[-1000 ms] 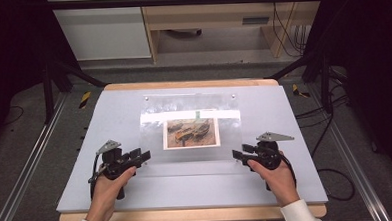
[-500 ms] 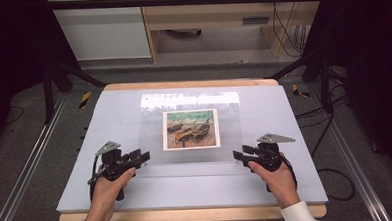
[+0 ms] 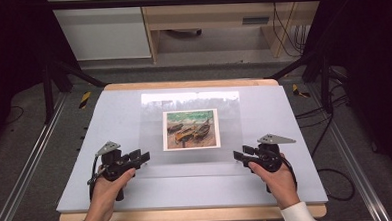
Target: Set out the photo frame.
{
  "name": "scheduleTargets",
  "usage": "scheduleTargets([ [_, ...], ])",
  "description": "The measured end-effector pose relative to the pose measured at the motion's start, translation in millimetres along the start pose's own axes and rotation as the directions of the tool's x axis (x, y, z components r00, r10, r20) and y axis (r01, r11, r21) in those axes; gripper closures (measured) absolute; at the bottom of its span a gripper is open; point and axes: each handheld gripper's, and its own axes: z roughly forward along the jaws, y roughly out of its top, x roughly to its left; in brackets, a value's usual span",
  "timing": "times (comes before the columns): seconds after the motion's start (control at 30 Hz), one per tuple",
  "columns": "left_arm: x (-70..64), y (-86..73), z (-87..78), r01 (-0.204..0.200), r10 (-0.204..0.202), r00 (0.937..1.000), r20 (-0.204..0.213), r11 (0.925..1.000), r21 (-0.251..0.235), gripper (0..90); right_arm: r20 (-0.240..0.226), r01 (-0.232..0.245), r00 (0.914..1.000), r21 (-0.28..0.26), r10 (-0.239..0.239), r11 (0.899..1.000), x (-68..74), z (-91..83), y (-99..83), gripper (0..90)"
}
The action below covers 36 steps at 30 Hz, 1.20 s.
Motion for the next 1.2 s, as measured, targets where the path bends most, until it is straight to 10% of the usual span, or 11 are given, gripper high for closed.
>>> scheduleTargets([
  [1.2,-9.5,-14.1,-17.4,-0.075,0.076,0.9968,-0.025,0.9967,0.029,62.6,0.037,0.049,0.9981,0.004,-0.049,0.999,11.5,-16.5,-15.0,66.2],
])
